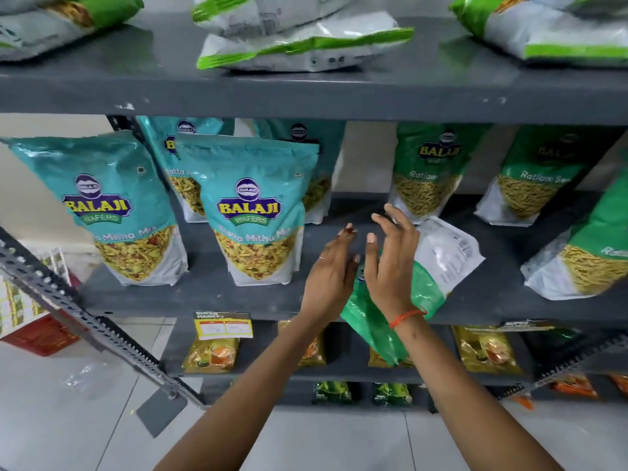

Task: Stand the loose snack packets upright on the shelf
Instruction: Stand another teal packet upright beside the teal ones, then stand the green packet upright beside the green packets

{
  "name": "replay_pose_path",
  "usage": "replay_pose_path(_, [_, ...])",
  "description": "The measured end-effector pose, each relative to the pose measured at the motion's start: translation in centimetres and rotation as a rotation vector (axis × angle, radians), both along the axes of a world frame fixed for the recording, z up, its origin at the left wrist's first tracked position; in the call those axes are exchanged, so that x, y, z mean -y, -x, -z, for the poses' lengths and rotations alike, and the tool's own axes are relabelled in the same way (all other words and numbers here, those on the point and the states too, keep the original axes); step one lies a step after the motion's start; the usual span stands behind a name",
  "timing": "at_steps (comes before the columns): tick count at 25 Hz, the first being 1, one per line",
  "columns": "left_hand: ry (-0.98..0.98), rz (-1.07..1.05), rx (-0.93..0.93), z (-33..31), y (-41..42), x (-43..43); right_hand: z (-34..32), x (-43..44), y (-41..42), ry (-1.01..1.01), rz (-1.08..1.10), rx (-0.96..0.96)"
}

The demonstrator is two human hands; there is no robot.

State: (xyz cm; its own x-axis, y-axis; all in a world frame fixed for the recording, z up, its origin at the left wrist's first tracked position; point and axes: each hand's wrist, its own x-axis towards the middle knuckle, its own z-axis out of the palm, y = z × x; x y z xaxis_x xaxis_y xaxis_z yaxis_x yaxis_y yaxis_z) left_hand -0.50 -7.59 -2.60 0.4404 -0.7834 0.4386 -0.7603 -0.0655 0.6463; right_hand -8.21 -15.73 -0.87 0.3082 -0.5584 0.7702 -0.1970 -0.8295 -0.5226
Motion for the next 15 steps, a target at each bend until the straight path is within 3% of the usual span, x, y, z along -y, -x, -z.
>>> replay_pose_path(3, [-0.337,0.037,0.096,1.5,1.9,3.8,2.5,4.1,5.8,-0.012,0.027,-0.124])
replay_pose_path(7, [-0.655,-0.032,-0.184,2.1,2.3,6.9,6.3,9.4,13.1,0.066,-0.038,-0.388])
replay_pose_path(11, [-0.638,-0.101,-0.326,1.7,2.5,7.4,8.0,11.8,16.4,0.225,-0.198,-0.646])
replay_pose_path(15, [-0.456,-0.069,-0.479,2.0,2.0,6.7,7.8,12.2,16.7,0.153,-0.229,-0.592])
